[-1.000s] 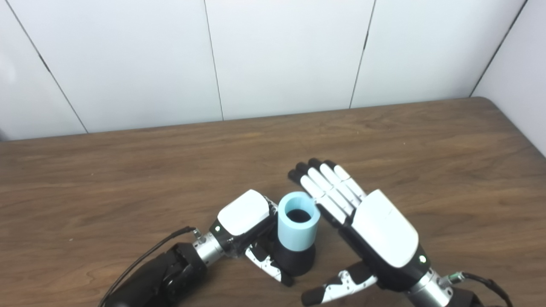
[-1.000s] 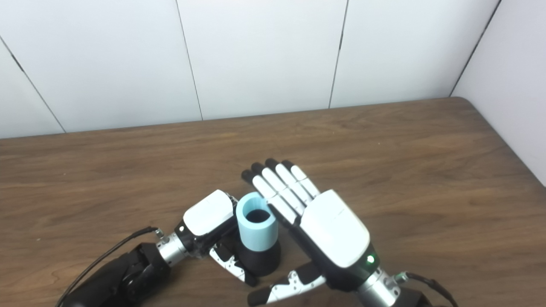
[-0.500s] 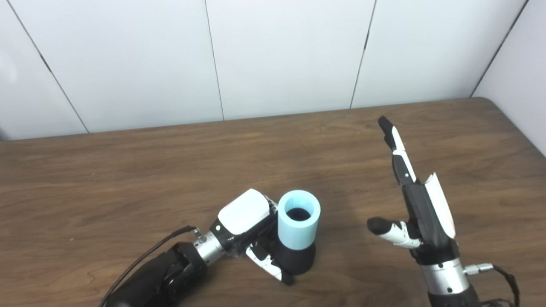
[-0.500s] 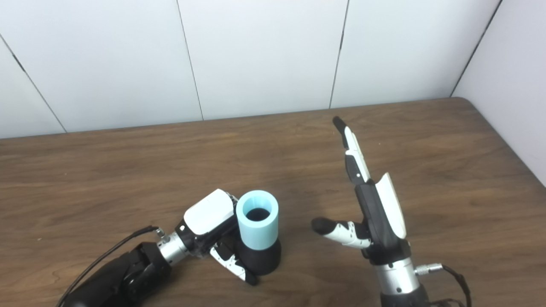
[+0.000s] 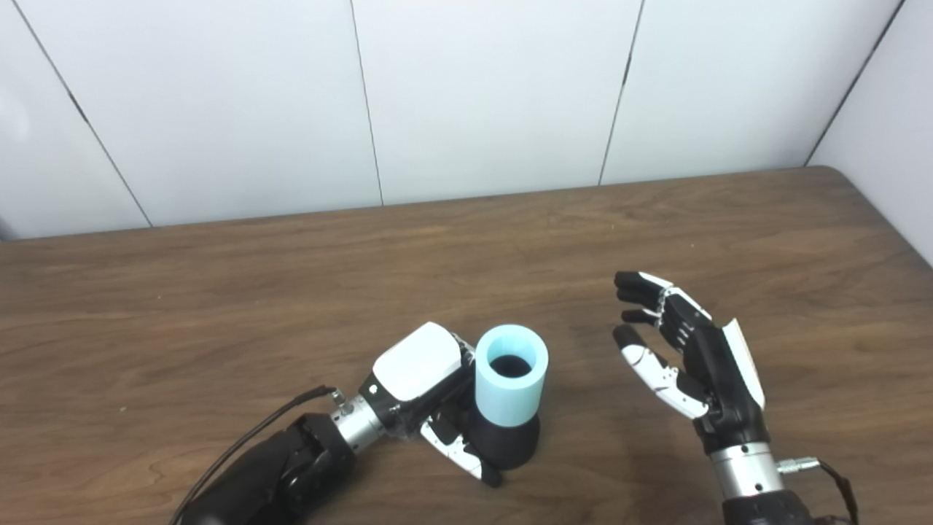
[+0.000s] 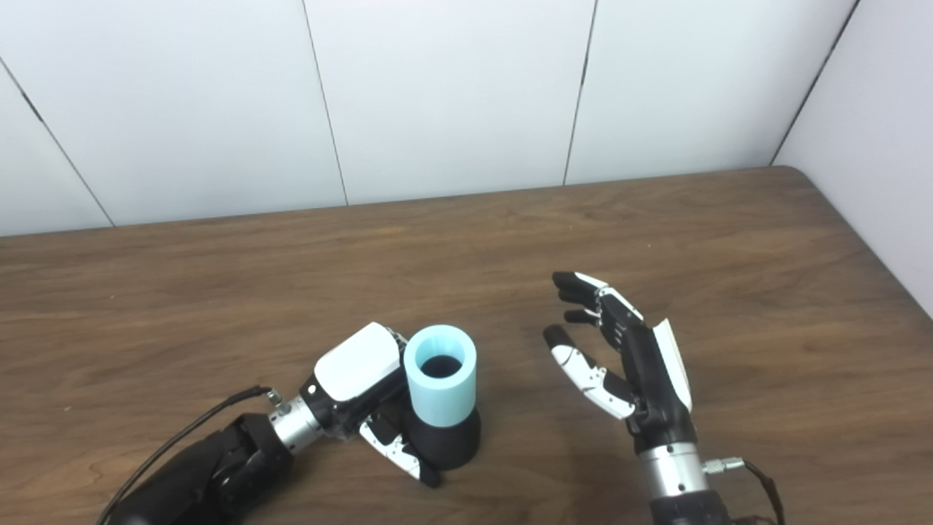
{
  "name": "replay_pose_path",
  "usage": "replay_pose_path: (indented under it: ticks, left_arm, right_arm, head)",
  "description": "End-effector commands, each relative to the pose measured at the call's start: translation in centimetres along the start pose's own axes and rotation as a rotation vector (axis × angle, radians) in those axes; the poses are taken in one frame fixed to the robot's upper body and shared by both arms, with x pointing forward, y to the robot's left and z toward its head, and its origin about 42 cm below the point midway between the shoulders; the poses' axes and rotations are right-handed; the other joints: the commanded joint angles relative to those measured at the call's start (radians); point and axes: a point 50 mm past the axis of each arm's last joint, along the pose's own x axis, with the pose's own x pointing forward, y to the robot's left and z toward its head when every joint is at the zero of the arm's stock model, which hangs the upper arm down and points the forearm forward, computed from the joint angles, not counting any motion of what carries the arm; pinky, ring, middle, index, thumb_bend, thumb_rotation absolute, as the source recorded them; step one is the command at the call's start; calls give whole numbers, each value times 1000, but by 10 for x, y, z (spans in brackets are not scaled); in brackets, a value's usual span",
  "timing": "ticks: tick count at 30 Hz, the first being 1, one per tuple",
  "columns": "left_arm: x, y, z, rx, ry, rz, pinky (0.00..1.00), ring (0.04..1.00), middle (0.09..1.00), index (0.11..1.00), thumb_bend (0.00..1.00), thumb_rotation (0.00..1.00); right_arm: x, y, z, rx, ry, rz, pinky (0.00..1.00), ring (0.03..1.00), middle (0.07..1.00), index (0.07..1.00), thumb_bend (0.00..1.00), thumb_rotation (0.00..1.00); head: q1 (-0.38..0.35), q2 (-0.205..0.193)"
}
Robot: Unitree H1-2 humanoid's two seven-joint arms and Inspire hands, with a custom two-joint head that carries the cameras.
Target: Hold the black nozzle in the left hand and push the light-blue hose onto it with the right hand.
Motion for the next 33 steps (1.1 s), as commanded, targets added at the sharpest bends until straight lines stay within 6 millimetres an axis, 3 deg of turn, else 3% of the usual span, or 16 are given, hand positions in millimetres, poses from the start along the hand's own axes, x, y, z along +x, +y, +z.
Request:
replay_pose_path:
  ticks: [1, 4, 5, 8, 10, 11, 12, 15, 19, 33]
  left_arm:
    - [-73, -100, 15, -158, 181, -219, 129, 191, 472, 487, 524, 0]
    - [-74, -101, 14, -169, 194, -231, 190, 282, 435, 523, 517, 0]
    - [-73, -100, 14, -171, 197, -226, 264, 368, 461, 512, 520, 0]
    - [-73, -100, 14, -175, 202, -219, 358, 462, 480, 503, 523, 0]
    - [-73, -99, 14, -174, 204, -218, 434, 536, 554, 494, 522, 46]
    - [-73, -99, 13, -168, 208, -213, 489, 583, 592, 561, 796, 46]
    - [-74, -99, 13, -163, 211, -210, 517, 608, 615, 596, 897, 57]
    - [-74, -98, 12, -115, 247, -239, 641, 710, 720, 706, 991, 136]
    - [-74, -97, 10, -51, 280, -309, 777, 821, 822, 809, 1000, 219]
    - [-78, -91, 7, 10, 338, -441, 881, 904, 899, 895, 1000, 312]
  right_arm:
    - [-1, 4, 14, 34, -40, -56, 700, 785, 791, 745, 212, 336]
    - [-2, 5, 15, 39, -36, -56, 712, 793, 798, 749, 214, 334]
    - [-2, 5, 15, 38, -35, -56, 716, 797, 801, 752, 211, 314]
    - [-2, 5, 15, 38, -35, -54, 721, 802, 805, 757, 209, 318]
    - [-2, 5, 15, 37, -34, -53, 725, 803, 806, 759, 210, 331]
    - [-2, 5, 15, 35, -35, -52, 727, 805, 807, 761, 208, 334]
    - [-2, 5, 16, 33, -36, -52, 727, 806, 808, 763, 206, 337]
    - [-2, 5, 15, 29, -37, -47, 734, 810, 813, 766, 203, 349]
    - [-3, 6, 16, 34, -26, -52, 743, 810, 812, 767, 204, 392]
    - [-3, 6, 17, 32, -20, -51, 754, 818, 819, 775, 201, 422]
  head:
    - [-2, 0]
    - [1, 0]
    - [1, 0]
    - [1, -1]
    - [1, -1]
    - [1, -1]
    - [1, -1]
    - [-1, -2]
    - [-1, -2]
    - [-1, -4]
